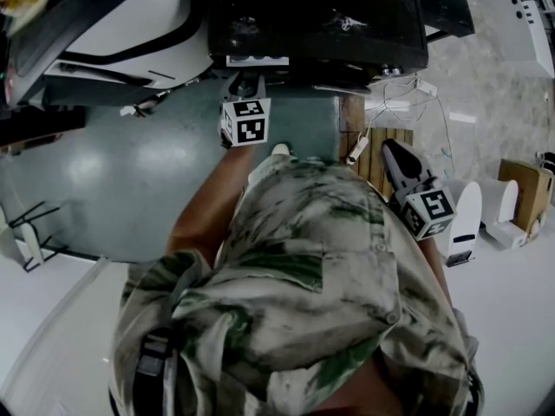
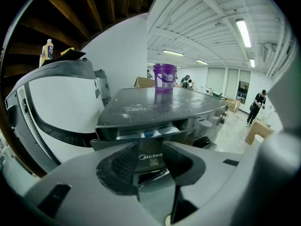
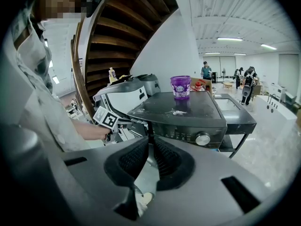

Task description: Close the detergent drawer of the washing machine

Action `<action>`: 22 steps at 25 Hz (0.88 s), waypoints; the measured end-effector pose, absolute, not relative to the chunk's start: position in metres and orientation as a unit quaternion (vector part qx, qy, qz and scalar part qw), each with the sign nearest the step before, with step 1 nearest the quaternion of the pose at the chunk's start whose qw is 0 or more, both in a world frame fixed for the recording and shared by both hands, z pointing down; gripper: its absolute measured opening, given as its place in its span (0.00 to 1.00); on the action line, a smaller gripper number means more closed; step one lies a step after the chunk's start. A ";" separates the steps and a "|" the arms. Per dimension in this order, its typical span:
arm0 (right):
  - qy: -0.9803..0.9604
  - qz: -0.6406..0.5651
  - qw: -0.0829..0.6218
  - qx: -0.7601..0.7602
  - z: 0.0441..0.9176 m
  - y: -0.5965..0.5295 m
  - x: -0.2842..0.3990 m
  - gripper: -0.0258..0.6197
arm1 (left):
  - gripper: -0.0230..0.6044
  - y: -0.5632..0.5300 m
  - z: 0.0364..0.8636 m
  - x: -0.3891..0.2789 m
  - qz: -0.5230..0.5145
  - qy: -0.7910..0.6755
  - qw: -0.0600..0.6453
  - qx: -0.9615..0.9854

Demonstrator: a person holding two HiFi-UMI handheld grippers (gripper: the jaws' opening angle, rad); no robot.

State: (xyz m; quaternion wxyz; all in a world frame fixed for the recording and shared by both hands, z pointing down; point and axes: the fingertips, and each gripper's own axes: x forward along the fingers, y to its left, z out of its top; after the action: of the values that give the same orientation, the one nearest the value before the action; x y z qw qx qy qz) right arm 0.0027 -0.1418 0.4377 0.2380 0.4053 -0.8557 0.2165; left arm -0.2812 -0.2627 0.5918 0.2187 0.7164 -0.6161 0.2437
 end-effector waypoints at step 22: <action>-0.850 0.224 0.240 0.412 0.441 -0.153 -0.003 0.12 | 0.32 -0.282 0.594 -0.285 0.244 -0.615 0.217 0.718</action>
State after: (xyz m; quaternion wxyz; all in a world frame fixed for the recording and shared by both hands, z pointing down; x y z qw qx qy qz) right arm -0.0026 -0.1531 0.4405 0.2397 0.4116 -0.8503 0.2239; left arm -0.2849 -0.2817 0.5937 0.2174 0.7176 -0.6149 0.2442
